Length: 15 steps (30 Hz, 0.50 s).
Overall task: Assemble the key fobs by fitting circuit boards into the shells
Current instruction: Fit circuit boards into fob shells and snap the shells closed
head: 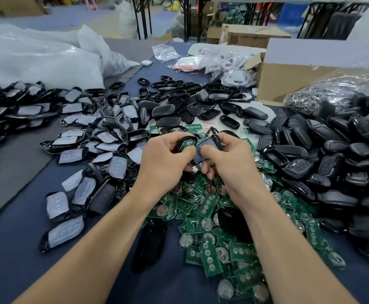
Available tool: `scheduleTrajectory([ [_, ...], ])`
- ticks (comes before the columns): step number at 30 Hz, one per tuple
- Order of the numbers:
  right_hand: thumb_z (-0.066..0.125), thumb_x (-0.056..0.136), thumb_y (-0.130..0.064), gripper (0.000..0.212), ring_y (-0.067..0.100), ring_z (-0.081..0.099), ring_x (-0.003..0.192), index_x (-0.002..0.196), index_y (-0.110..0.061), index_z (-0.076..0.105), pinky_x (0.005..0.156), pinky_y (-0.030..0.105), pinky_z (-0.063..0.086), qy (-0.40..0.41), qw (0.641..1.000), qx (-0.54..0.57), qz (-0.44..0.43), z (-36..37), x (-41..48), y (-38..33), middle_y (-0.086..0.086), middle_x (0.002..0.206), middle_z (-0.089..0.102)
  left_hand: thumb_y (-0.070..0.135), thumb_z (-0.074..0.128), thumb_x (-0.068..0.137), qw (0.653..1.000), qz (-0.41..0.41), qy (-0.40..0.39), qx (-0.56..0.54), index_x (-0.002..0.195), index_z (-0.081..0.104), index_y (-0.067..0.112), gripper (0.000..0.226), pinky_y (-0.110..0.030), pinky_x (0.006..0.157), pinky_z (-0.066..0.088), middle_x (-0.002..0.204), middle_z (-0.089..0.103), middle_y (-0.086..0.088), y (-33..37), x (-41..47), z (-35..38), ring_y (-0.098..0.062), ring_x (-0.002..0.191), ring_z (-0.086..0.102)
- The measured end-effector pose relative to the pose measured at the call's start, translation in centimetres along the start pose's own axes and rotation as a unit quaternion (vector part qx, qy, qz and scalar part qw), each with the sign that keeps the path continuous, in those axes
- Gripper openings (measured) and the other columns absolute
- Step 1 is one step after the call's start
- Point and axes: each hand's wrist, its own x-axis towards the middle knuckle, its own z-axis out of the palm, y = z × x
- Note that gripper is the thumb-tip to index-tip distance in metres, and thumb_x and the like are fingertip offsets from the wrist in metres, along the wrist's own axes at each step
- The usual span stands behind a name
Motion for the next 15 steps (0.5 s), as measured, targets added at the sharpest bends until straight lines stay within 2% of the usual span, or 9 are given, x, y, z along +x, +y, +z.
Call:
scheduleTrajectory([
  [3, 0.066, 0.097, -0.002, 0.005, 0.019, 0.061, 0.055, 0.092, -0.002, 0.068, 0.048, 0.025, 0.049, -0.073, 0.995, 0.069, 0.02, -0.5, -0.1, -0.4, 0.018, 0.079, 0.071, 0.021, 0.074, 0.082, 0.999, 0.035, 0.022, 0.015, 0.088, 0.081, 0.041, 0.022, -0.046, 0.063, 0.066, 0.078, 0.079, 0.009, 0.3, -0.1, 0.0, -0.016, 0.064, 0.076],
  [5, 0.063, 0.102, -0.014, 0.017, 0.018, 0.066, 0.06, 0.097, 0.0, 0.07, 0.054, 0.024, 0.054, -0.09, 0.988, 0.114, 0.053, -0.9, -0.2, -0.7, 0.018, 0.088, 0.074, 0.02, 0.074, 0.082, 0.998, 0.046, 0.034, 0.022, 0.086, 0.08, 0.048, 0.029, -0.046, 0.063, 0.065, 0.077, 0.079, 0.011, 0.5, -0.1, 0.0, -0.015, 0.064, 0.076],
  [8, 0.052, 0.107, -0.038, 0.043, 0.023, 0.069, 0.061, 0.106, 0.002, 0.068, 0.052, 0.026, 0.056, -0.058, 0.98, 0.147, 0.123, -1.4, -0.3, -1.2, 0.021, 0.084, 0.075, 0.022, 0.075, 0.08, 0.994, 0.075, 0.048, 0.059, 0.085, 0.076, 0.058, 0.036, -0.031, 0.071, 0.064, 0.082, 0.077, 0.027, 0.7, -0.1, -0.3, -0.004, 0.075, 0.076],
  [11, 0.048, 0.108, -0.042, 0.051, 0.022, 0.066, 0.054, 0.111, 0.005, 0.064, 0.044, 0.022, 0.052, -0.081, 0.972, 0.125, 0.181, -2.2, -0.5, -1.7, 0.022, 0.076, 0.072, 0.017, 0.076, 0.084, 0.987, 0.12, 0.041, 0.097, 0.1, 0.077, 0.05, 0.037, -0.009, 0.075, 0.055, 0.09, 0.071, 0.042, 0.9, -0.4, -0.5, 0.011, 0.087, 0.071],
  [13, 0.052, 0.105, -0.042, 0.049, 0.023, 0.067, 0.054, 0.111, 0.005, 0.064, 0.043, 0.021, 0.053, -0.121, 0.957, 0.148, 0.216, -2.7, -0.7, -2.0, 0.025, 0.08, 0.073, 0.013, 0.076, 0.087, 0.985, 0.135, 0.028, 0.107, 0.104, 0.079, 0.043, 0.034, -0.005, 0.077, 0.051, 0.093, 0.071, 0.042, 0.9, -0.5, -0.8, 0.012, 0.09, 0.071],
  [15, 0.061, 0.095, -0.042, 0.05, 0.023, 0.07, 0.056, 0.112, 0.004, 0.063, 0.045, 0.022, 0.055, -0.161, 0.941, 0.176, 0.241, -3.1, -0.9, -2.3, 0.028, 0.085, 0.074, 0.013, 0.076, 0.088, 0.984, 0.14, 0.017, 0.113, 0.103, 0.078, 0.046, 0.036, -0.007, 0.081, 0.052, 0.098, 0.071, 0.04, 1.0, -0.5, -1.0, 0.013, 0.094, 0.07],
])
